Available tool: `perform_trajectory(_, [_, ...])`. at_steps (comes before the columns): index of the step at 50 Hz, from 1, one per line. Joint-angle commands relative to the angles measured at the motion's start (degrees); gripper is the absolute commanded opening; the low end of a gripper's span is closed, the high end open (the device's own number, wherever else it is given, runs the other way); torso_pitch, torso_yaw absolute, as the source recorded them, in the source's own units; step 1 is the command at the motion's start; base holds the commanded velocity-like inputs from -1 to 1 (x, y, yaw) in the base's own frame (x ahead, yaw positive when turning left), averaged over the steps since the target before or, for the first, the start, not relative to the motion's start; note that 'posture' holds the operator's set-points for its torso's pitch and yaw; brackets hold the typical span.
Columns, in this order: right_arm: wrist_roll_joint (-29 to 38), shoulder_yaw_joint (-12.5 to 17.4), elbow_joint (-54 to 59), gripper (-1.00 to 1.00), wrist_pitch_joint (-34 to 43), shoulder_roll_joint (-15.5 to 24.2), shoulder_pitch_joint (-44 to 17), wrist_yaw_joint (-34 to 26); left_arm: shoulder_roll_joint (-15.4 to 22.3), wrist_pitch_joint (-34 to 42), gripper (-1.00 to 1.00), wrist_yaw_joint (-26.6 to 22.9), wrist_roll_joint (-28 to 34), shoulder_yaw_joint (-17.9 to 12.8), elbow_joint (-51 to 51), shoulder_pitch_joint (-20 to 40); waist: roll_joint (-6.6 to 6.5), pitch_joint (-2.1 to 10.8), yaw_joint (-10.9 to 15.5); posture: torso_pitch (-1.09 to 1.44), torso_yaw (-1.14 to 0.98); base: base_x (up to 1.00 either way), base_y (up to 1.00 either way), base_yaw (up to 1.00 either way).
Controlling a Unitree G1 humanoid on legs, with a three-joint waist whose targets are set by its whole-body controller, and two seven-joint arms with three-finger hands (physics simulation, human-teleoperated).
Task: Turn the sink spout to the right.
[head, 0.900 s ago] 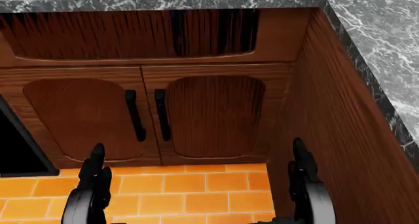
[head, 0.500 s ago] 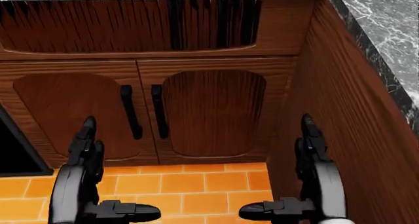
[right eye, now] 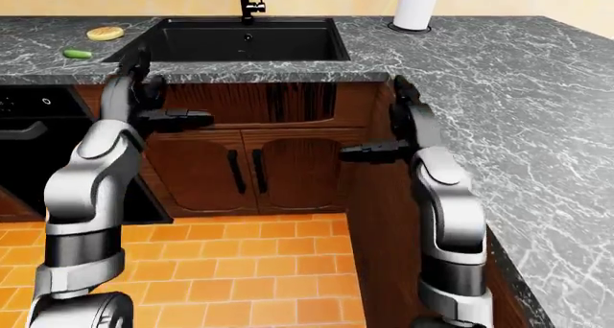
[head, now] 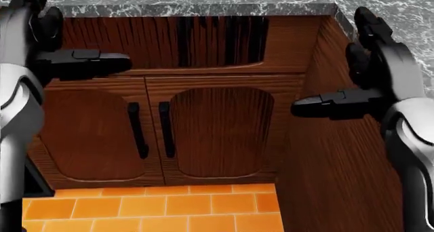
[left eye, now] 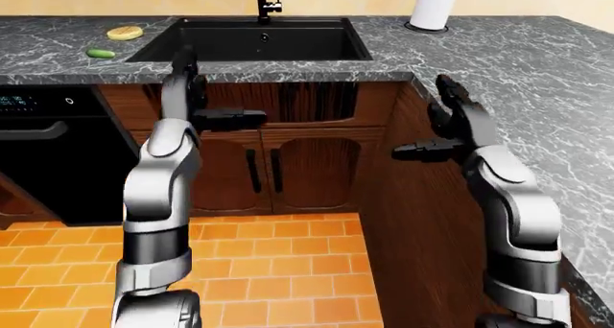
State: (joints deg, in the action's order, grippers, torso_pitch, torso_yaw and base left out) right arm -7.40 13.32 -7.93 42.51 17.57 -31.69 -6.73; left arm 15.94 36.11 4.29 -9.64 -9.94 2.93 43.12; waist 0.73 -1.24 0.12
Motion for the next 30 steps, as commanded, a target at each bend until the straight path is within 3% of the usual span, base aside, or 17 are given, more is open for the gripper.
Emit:
perform_trajectory(1, [-0.84, -0.05, 0.0, 1.0, -0.05, 1.41, -4.25, -0.33, 1.25, -0.2, 1.0, -0.15, -0.16, -0.24, -0.48, 4.52, -0.08, 1.29, 0.05, 0.0, 0.0, 0.0, 0.0, 0.0])
perform_trajectory(8, [-4.9, 1.76, 3.55, 1.0, 6.55, 6.96, -14.17, -0.51, 3.84, -0.49, 1.0, -0.33, 0.29, -0.21, 8.06, 13.35, -0.04, 0.94, 0.27, 0.0, 0.0, 0.0, 0.0, 0.0])
perform_trajectory(12, [-4.41, 0.64, 4.91, 1.0, 10.07, 10.1, -18.73, -1.18, 4.54, -1.05, 1.0, -0.32, 0.73, -0.09, 10.86, 15.79, 0.11, 0.72, 0.29, 0.0, 0.0, 0.0, 0.0, 0.0])
perform_trajectory(19, [-1.95, 0.56, 6.95, 1.0, 7.82, 10.88, -17.61, -2.85, 4.78, -1.32, 1.0, -0.43, 1.22, 0.02, 11.33, 15.83, 0.35, 0.61, 0.25, 0.0, 0.0, 0.0, 0.0, 0.0])
perform_trajectory(20, [-1.61, 0.57, 6.92, 1.0, 7.82, 10.93, -17.47, -2.94, 4.9, -1.35, 1.0, -0.5, 1.3, -0.02, 11.53, 15.97, -0.01, 1.84, 0.06, 0.0, 0.0, 0.0, 0.25, 0.0])
perform_trajectory(21, [-1.46, 0.69, 6.84, 1.0, 7.92, 11.02, -17.67, -3.12, 4.94, -1.21, 1.0, -0.52, 1.34, -0.03, 11.45, 16.06, 0.85, 1.65, 0.06, 0.0, 0.0, 0.0, 0.78, 0.0])
perform_trajectory(22, [-1.23, 0.71, 6.93, 1.0, 7.98, 11.08, -17.87, -3.18, 5.06, -0.66, 1.0, -0.52, 1.29, -0.1, 10.89, 16.2, 2.77, 1.07, 0.08, 0.0, 0.0, 0.0, 1.0, 0.0])
perform_trajectory(23, [-1.14, 0.76, 6.89, 1.0, 8.11, 11.06, -18.08, -3.23, 5.11, -0.4, 1.0, -0.51, 1.26, -0.14, 10.54, 16.2, 3.67, 1.35, 0.04, 0.0, 0.0, 0.0, 1.0, 0.0])
perform_trajectory(25, [-0.92, 0.9, 6.92, 1.0, 8.04, 10.97, -18.27, -3.17, 5.1, -0.65, 1.0, -0.54, 1.35, -0.13, 10.75, 16.25, 3.71, 1.88, -0.32, 0.0, 0.0, 0.0, 1.0, 0.0])
perform_trajectory(26, [-0.8, 0.9, 7.13, 1.0, 8.04, 10.96, -18.44, -3.09, 5.1, -0.73, 1.0, -0.57, 1.43, -0.07, 10.78, 16.22, 4.03, 1.24, -0.24, 0.0, 0.0, 0.0, 0.24, 0.0])
perform_trajectory(29, [-1.39, 1.39, 6.87, 1.0, 8.1, 10.79, -18.69, -2.93, 5.16, -0.44, 1.0, -0.59, 1.45, -0.14, 10.56, 16.42, -1.29, -0.83, -1.31, 0.0, 0.0, 0.0, 0.0, 0.0])
perform_trajectory(30, [-1.54, 1.44, 6.75, 1.0, 8.15, 10.8, -18.71, -2.88, 5.19, -0.16, 1.0, -0.56, 1.42, -0.16, 10.26, 16.48, -4.34, -0.59, -1.55, 0.0, 0.0, 0.0, 0.0, 0.0])
